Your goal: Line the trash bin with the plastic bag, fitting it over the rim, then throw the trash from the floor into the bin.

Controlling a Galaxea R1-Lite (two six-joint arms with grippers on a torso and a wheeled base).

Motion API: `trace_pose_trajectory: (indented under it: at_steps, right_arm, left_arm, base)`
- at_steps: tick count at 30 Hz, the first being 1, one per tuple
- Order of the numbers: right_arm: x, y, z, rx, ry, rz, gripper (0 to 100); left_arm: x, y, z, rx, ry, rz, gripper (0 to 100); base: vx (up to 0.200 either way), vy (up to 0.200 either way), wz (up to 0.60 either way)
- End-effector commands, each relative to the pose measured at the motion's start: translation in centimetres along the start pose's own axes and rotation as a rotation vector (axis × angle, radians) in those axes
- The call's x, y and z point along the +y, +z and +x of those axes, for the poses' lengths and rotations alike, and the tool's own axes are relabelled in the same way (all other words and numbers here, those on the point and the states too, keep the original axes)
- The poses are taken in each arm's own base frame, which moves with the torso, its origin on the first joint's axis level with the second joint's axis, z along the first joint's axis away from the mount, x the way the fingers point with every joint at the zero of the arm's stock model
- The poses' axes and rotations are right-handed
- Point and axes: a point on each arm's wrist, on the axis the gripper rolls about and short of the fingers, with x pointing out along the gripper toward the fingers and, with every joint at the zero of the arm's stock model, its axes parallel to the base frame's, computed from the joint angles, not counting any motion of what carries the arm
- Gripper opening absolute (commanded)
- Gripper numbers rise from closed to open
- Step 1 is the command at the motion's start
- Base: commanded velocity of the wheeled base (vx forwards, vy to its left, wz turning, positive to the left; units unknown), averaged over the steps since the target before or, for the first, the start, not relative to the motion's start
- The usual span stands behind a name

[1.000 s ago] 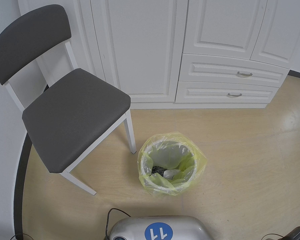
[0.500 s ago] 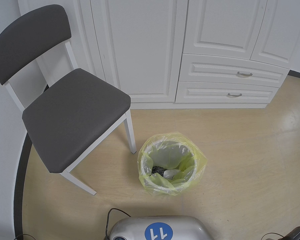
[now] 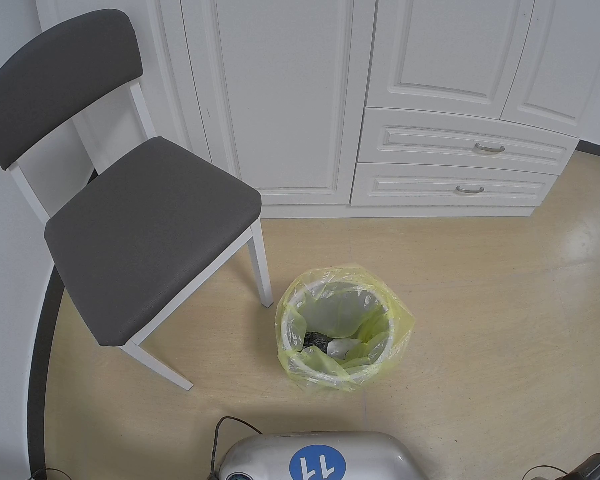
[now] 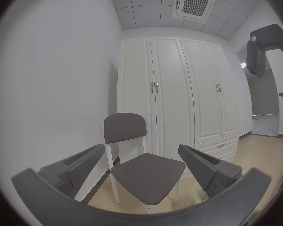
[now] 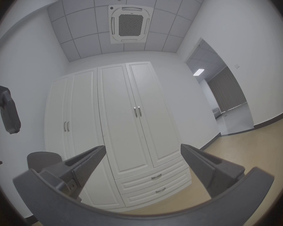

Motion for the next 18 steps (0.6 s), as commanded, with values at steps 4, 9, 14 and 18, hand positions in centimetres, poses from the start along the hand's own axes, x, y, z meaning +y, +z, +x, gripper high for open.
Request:
trace_pose_trajectory:
  at_steps: [4, 9, 14, 18]
  right_arm:
    - [-0.2, -1.5, -0.3, 0.061, 0.078, 0.001, 100]
    - [-0.5, -3.5, -0.6, 0.151, 0.143, 0.072, 100]
    - [-0.9, -5.7, -0.9, 0.259, 0.141, 0.095, 100]
    - [-1.5, -7.6, -1.6, 0.345, 0.139, -0.03, 100]
  left_arm:
    - [-0.1, -1.9, -0.1, 0.056, -0.024, 0.007, 100]
    - [-0.2, -2.6, -0.1, 0.088, -0.033, 0.004, 100]
    - [-0.2, -3.3, -0.2, 0.151, -0.034, 0.011, 100]
    - [-0.2, -4.5, -0.2, 0.189, -0.031, 0.017, 100]
  base:
    - [0.0, 0.0, 0.0]
    - [0.0, 0.0, 0.0]
    - [0.0, 0.0, 0.0]
    - [0.0, 0.0, 0.0]
